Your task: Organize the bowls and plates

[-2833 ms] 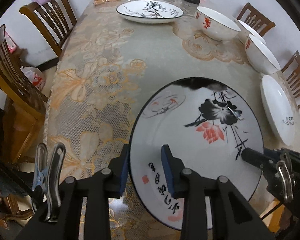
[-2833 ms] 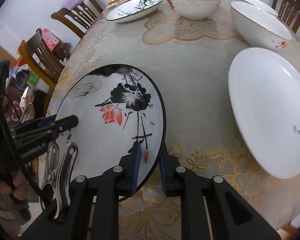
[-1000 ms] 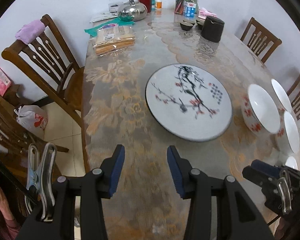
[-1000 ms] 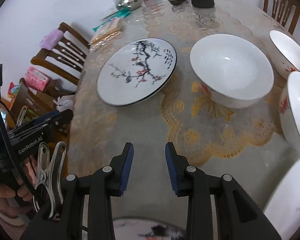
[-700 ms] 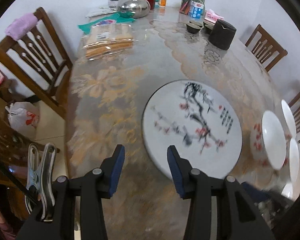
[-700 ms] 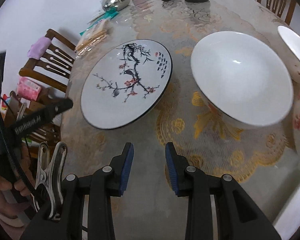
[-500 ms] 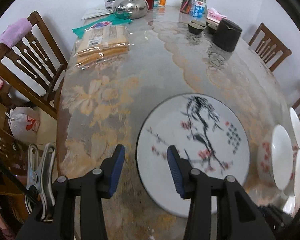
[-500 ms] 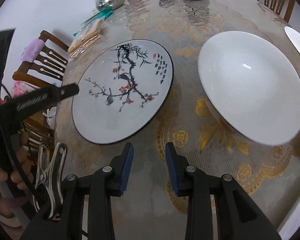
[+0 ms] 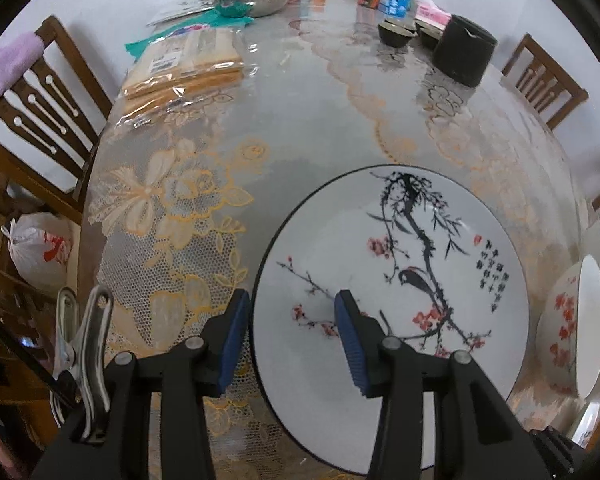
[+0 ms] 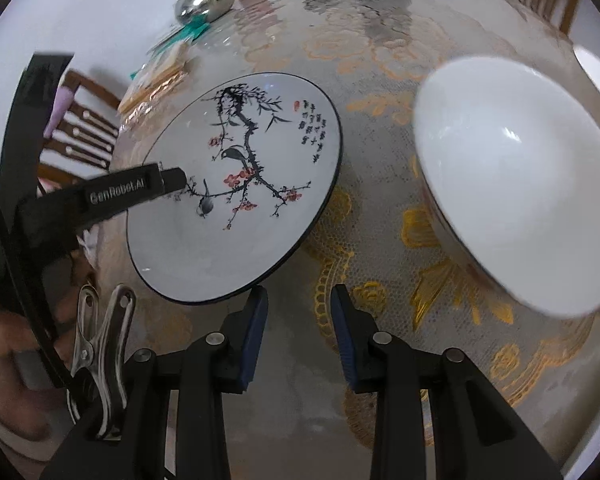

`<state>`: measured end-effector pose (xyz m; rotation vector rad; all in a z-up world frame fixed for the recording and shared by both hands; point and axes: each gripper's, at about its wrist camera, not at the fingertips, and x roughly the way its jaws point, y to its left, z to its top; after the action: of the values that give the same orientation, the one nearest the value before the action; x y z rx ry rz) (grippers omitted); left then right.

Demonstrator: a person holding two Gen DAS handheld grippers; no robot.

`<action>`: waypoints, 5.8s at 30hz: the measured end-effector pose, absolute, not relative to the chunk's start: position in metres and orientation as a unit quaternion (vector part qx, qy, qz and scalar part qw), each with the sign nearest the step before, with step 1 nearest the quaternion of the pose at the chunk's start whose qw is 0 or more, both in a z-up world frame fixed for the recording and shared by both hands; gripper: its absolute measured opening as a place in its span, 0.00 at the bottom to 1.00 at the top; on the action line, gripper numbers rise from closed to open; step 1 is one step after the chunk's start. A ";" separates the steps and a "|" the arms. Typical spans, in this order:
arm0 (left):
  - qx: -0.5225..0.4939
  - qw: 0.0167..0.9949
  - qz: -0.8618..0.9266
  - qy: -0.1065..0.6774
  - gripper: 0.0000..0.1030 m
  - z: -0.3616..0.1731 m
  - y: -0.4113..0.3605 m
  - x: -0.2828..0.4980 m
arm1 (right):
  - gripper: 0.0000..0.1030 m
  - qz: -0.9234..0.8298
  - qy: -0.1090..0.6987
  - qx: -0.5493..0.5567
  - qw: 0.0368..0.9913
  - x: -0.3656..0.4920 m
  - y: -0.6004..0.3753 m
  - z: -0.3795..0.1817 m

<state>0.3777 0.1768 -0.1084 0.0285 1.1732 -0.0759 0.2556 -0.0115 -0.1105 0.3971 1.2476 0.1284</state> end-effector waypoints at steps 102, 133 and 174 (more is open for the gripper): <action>-0.016 0.813 -0.150 0.563 0.33 -0.068 0.160 0.149 | 0.15 0.126 0.547 0.211 0.800 0.096 -0.090 -0.060; -0.054 0.798 -0.103 0.592 0.32 -0.089 0.133 0.013 | 0.14 0.132 0.577 0.199 0.781 -0.019 -0.125 -0.072; -0.025 0.808 -0.062 0.585 0.34 -0.067 0.146 0.009 | 0.14 0.112 0.585 0.175 0.784 -0.033 -0.130 -0.070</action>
<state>0.0092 0.1456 -0.0675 -0.0530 1.2508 -0.1318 -0.0329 -0.1297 -0.0698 0.3774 1.2615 0.2415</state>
